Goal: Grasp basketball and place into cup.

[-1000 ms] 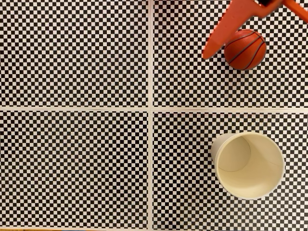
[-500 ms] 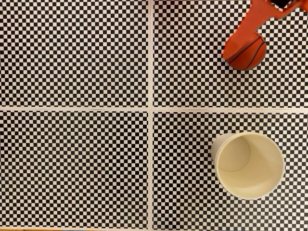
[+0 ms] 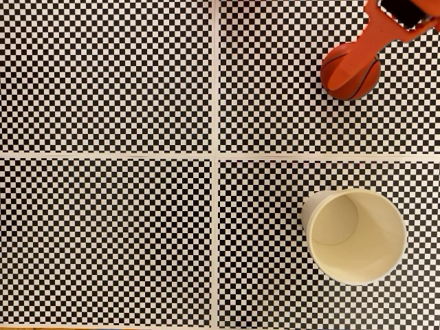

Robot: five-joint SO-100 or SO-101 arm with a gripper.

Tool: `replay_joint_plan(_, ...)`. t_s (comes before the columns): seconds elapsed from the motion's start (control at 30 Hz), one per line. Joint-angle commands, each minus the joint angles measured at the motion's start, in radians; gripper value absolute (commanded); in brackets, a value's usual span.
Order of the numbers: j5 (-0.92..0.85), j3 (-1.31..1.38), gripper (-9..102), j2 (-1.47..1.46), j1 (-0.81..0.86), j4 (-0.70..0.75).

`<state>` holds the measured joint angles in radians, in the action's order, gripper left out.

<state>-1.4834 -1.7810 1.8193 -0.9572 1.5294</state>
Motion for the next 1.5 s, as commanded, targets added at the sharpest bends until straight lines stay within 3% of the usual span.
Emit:
replay_joint_plan(0.0,-0.009,0.018,62,-0.017,0.025,-0.006)
replay_joint_plan(0.47,-0.012,-0.133,59,-0.014,0.100,-0.201)
replay_joint_plan(1.47,0.069,-0.272,60,0.009,0.086,-0.307)
